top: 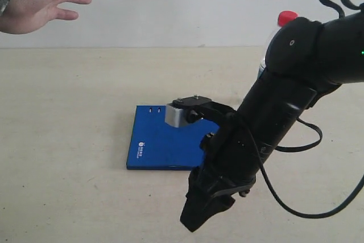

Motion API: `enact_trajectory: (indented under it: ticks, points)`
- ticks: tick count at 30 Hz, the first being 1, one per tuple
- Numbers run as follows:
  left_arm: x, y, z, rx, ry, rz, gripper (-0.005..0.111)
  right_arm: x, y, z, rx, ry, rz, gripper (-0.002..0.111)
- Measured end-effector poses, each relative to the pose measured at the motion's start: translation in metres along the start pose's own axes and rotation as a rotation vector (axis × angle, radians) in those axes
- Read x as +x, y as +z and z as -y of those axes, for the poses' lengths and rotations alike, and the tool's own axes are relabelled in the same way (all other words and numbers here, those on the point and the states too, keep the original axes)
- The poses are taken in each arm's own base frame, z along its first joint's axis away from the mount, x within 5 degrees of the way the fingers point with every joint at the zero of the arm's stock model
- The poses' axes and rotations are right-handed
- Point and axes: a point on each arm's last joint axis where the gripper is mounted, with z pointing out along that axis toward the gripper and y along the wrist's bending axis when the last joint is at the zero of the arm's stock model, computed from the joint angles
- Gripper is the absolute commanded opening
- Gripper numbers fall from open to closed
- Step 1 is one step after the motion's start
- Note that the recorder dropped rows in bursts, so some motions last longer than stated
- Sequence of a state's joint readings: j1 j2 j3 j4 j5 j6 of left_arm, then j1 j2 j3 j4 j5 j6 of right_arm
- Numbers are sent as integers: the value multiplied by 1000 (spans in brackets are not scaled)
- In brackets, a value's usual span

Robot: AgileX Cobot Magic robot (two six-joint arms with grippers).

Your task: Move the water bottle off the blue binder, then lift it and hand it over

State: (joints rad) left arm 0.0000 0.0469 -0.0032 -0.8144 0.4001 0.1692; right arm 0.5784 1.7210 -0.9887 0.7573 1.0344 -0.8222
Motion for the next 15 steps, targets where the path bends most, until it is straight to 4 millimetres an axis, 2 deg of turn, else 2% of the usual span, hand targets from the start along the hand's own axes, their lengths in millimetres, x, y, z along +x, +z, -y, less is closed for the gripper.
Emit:
enact_trajectory:
  ticks: [4,8,12,15]
  points:
    - [-4,11,2,4,69,-43,5,2,-1,-15,-170,5,-19,37]
    - [-12,26,-10,-134,23,-52,5,-1,-3,-21,-234,-27,16,37]
    - [-10,44,-27,-311,-56,-171,5,-11,-5,-10,-89,-88,75,37]
    - [-9,59,-35,-394,-45,-284,5,-26,-11,1,60,-48,180,37]
